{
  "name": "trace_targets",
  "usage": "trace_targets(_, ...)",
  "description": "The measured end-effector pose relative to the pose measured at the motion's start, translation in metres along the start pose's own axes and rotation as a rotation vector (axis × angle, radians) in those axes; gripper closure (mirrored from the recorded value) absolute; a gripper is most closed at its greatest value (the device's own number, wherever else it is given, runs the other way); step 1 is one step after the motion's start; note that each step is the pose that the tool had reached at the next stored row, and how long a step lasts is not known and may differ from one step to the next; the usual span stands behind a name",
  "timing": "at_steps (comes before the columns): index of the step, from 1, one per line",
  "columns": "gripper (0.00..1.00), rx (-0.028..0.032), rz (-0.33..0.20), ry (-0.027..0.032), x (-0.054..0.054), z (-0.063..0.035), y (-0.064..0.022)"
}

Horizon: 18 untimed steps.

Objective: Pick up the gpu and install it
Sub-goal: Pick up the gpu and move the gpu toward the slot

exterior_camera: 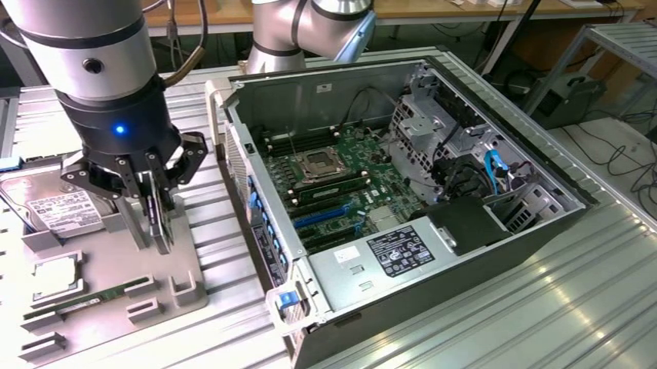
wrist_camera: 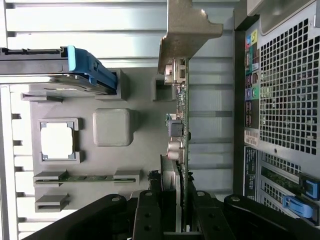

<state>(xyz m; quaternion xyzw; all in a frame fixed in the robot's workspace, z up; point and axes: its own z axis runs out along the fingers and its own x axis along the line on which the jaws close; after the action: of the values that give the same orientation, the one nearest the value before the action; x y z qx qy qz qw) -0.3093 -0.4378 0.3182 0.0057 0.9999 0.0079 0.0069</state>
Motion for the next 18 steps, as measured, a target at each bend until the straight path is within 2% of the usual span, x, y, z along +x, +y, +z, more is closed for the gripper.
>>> trace_targets(7,0.72,-0.0011,0.0,0.0001,0.0,-0.0138,0.0002)
trace_targets(13,0.72,-0.0036,0.0,0.0002,0.0,-0.0192,0.0003)
trace_targets(18,0.72,-0.0065,0.0,0.0047,0.0,-0.0213,0.0003)
